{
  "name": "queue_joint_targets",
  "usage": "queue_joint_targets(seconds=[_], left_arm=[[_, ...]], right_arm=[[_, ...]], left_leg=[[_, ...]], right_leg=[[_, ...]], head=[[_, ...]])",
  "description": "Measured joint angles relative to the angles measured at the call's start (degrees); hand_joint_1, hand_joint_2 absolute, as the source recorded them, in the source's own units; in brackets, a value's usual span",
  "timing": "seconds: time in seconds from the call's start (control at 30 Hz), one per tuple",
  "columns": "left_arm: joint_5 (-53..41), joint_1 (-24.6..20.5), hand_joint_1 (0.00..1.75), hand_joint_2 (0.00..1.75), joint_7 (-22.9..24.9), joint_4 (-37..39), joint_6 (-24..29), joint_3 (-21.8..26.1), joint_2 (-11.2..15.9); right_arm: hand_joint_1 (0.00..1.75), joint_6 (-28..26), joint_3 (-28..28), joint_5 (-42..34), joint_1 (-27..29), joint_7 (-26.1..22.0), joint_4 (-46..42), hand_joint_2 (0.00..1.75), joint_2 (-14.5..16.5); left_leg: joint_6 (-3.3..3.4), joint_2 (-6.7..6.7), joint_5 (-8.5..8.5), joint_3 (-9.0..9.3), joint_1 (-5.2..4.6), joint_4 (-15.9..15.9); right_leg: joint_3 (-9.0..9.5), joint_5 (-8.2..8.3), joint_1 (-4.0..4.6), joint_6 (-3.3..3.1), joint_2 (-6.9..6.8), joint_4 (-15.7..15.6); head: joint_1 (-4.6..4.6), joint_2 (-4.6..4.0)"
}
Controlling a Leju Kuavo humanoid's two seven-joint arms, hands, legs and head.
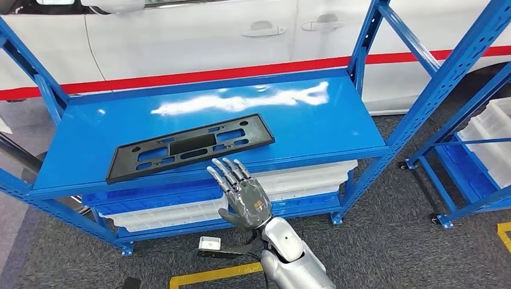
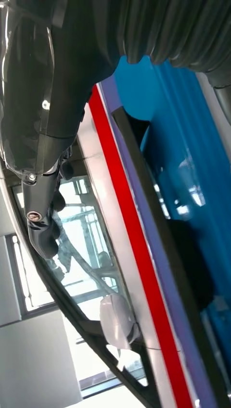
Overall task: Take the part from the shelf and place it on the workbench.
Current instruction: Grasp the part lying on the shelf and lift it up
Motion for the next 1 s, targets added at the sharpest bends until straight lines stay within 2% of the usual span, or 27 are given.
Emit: queue_joint_targets(seconds=[0.03,0.1,0.13,0.17,0.2,0.23,0.27,0.3,0.37,0.4,0.43,0.47,0.5,0.53,0.57,0.6,0.63,0.67,0.7,0.73,0.8,0.83,0.87,0.93,1.0], left_arm=[[-0.04,0.03,0.00,0.00,0.00,-0.01,0.01,0.00,-0.03],[-0.04,0.22,0.00,0.00,0.03,-0.01,0.01,0.01,-0.03],[-0.08,0.36,0.00,0.00,0.03,-0.01,0.01,0.01,-0.03],[-0.19,0.48,0.00,0.00,0.04,0.00,0.00,0.01,-0.04],[-0.33,0.55,0.00,0.00,0.04,0.01,0.00,0.01,-0.04],[-0.49,0.58,0.00,0.00,0.04,0.01,0.00,0.02,-0.04],[-0.67,0.60,0.00,0.00,0.08,0.02,-0.01,0.02,-0.07],[-0.82,0.58,0.00,0.00,0.11,0.03,-0.01,0.03,-0.09],[-1.08,0.49,0.00,0.00,0.27,0.03,-0.02,0.03,-0.13],[-1.14,0.39,0.00,0.00,0.32,0.02,-0.02,0.03,-0.13],[-1.18,0.34,0.00,0.00,0.36,0.01,-0.03,0.04,-0.13],[-1.20,0.30,0.00,0.00,0.37,-0.01,-0.04,0.05,-0.13],[-1.22,0.27,0.00,0.00,0.38,-0.01,-0.06,0.09,-0.13],[-1.24,0.29,0.00,0.00,0.38,-0.01,-0.08,0.15,-0.13],[-1.32,0.30,0.00,0.00,0.39,-0.01,-0.09,0.22,-0.13],[-1.42,0.32,0.00,0.00,0.36,-0.01,-0.09,0.31,-0.13],[-1.53,0.33,0.00,0.00,0.22,-0.01,-0.14,0.38,-0.13],[-1.65,0.34,0.00,0.00,0.04,-0.01,-0.19,0.44,-0.13],[-1.73,0.34,0.00,0.00,-0.19,-0.01,-0.26,0.47,-0.13],[-1.88,0.33,0.00,0.00,-0.55,-0.01,-0.39,0.49,-0.14],[-2.32,0.38,0.00,0.00,-1.26,0.02,-0.65,0.50,-0.30],[-2.61,0.34,0.00,0.00,-1.56,0.03,-0.63,0.50,-0.40],[-2.84,0.30,0.00,0.00,-1.72,0.04,-0.49,0.51,-0.49],[-3.28,0.10,0.00,0.00,-1.73,0.04,-0.17,0.64,-0.47],[-3.71,-0.22,0.00,0.00,-1.62,0.03,-0.25,0.88,-0.43]], right_arm=[[0.00,-0.03,0.02,-0.05,0.06,0.00,0.06,1.75,0.11],[0.00,-0.04,0.04,-0.11,0.16,0.00,0.26,1.75,0.16],[0.00,-0.04,0.04,-0.19,0.21,0.00,0.38,1.75,0.16],[0.00,-0.04,0.04,-0.27,0.23,0.00,0.51,1.75,0.16],[0.00,-0.04,0.04,-0.38,0.24,0.00,0.62,1.75,0.16],[0.00,-0.04,0.04,-0.51,0.25,0.00,0.70,1.75,0.16],[0.00,-0.06,0.04,-0.65,0.25,0.00,0.79,1.75,0.13],[0.00,-0.08,0.04,-0.80,0.28,0.01,0.84,1.75,0.10],[0.00,-0.15,0.06,-1.08,0.33,0.04,0.91,1.75,0.08],[0.00,-0.18,0.07,-1.19,0.31,0.05,0.91,1.75,0.13],[0.00,-0.19,0.07,-1.31,0.27,0.06,0.90,1.75,0.15],[0.00,-0.19,0.08,-1.48,0.23,0.05,0.90,1.75,0.16],[0.00,-0.20,0.08,-1.64,0.22,0.04,0.91,1.75,0.13],[0.00,-0.20,0.08,-1.81,0.27,0.03,0.95,1.75,0.08],[0.00,-0.20,0.08,-1.96,0.31,0.03,1.02,1.75,0.03],[0.00,-0.20,0.08,-2.08,0.34,0.02,1.10,1.75,0.00],[0.00,-0.20,0.08,-2.18,0.35,0.03,1.18,1.75,-0.01],[0.00,-0.20,0.08,-2.24,0.35,0.04,1.23,1.75,-0.02],[0.00,-0.20,0.09,-2.29,0.34,0.11,1.28,1.75,-0.03],[0.00,-0.20,0.10,-2.31,0.34,0.26,1.34,1.75,-0.07],[0.00,-0.19,0.23,-2.25,0.34,0.74,1.66,1.75,-0.23],[0.44,-0.19,0.40,-2.17,0.35,1.09,1.85,1.75,-0.32],[0.87,-0.19,0.66,-2.03,0.31,1.50,2.02,1.75,-0.39],[1.75,-0.03,1.65,-1.69,-0.14,2.68,2.33,1.75,-0.42],[1.75,0.64,3.14,-1.48,-1.28,4.09,3.28,1.75,-0.42]], left_leg=[[-0.23,-0.01,-1.05,-1.68,0.14,3.24],[-0.71,-0.02,-2.91,-6.34,0.28,10.51],[-0.91,-0.01,-2.54,-8.12,0.38,12.41],[-1.06,0.00,-1.03,-8.95,0.50,12.25],[-1.17,0.02,1.59,-8.67,0.64,9.79],[-1.22,0.08,4.41,-7.69,0.77,6.04],[-1.21,0.12,6.26,-6.47,0.71,2.91],[-0.97,0.16,6.86,-5.22,0.58,0.16],[0.03,0.16,5.37,-3.90,0.17,-1.38],[0.70,0.08,4.60,-3.35,0.13,-1.94],[1.28,0.01,4.14,-2.82,0.15,-2.09],[1.76,-0.04,3.62,-2.01,0.20,-2.46],[2.14,-0.10,3.16,-1.06,0.26,-2.84],[2.41,-0.09,2.62,-0.06,0.28,-3.21],[2.57,-0.11,2.12,0.93,0.27,-3.47],[2.66,-0.16,1.56,1.93,0.24,-3.64],[2.68,-0.27,0.90,2.98,0.21,-3.76],[2.64,-0.42,0.22,4.05,0.17,-3.83],[2.58,-0.60,-0.57,5.13,0.11,-3.88],[2.50,-0.72,-1.34,6.20,0.00,-3.90],[2.18,-0.98,-2.82,7.75,-0.18,-3.78],[1.91,-1.08,-3.53,8.14,-0.28,-3.73],[1.62,-1.15,-3.95,8.41,-0.34,-3.59],[1.05,-1.08,-4.14,8.74,-0.45,-3.17],[0.47,-0.85,-4.35,7.97,-0.37,-0.63]], right_leg=[[0.62,-0.27,-0.05,-0.21,-0.06,-0.21],[1.69,-1.14,-0.08,-0.37,-0.08,-0.28],[2.31,-1.71,-0.09,-0.31,-0.01,-0.28],[3.03,-2.33,-0.11,-0.20,0.07,-0.27],[3.92,-3.05,-0.16,-0.02,0.16,-0.27],[4.85,-3.86,-0.21,0.22,0.22,-0.28],[5.60,-4.64,-0.19,0.55,0.27,-0.31],[6.18,-5.34,-0.16,0.95,0.31,-0.34],[6.83,-6.03,-0.06,1.74,0.33,-0.50],[6.84,-5.79,-0.09,2.10,0.32,0.14],[6.19,-4.99,-0.14,2.41,0.29,1.77],[4.66,-3.86,-0.20,2.70,0.28,4.66],[2.24,-2.98,-0.26,2.91,0.27,8.37],[-0.75,-2.89,-0.30,3.03,0.26,12.11],[-3.74,-3.93,-0.31,3.13,0.25,15.18],[-6.38,-5.89,-0.30,3.17,0.25,17.07],[-8.45,-7.91,-0.26,3.15,0.25,17.74],[-9.78,-9.20,-0.17,3.03,0.25,17.10],[-10.43,-9.04,-0.02,2.76,0.26,15.25],[-10.51,-6.75,0.24,2.25,0.27,12.25],[-10.21,2.04,1.06,0.74,0.55,5.42],[-10.09,5.74,1.41,0.11,0.72,3.21],[-10.05,7.79,1.63,-0.38,0.92,2.09],[-9.41,7.75,1.52,-0.86,1.01,1.59],[-8.29,7.31,1.19,-1.40,1.00,0.82]], head=[[0.00,0.00],[0.00,0.00],[0.00,0.00],[0.00,0.00],[0.00,0.00],[0.00,0.00],[0.00,0.00],[-0.01,0.00],[-0.01,0.00],[-0.01,0.00],[0.00,0.00],[-0.01,0.00],[0.01,0.00],[0.01,0.00],[0.01,0.00],[0.02,0.00],[0.02,0.00],[0.02,0.00],[0.02,0.00],[0.02,0.00],[0.02,0.00],[0.01,0.00],[0.00,0.00],[-0.01,0.00],[0.00,0.00]])
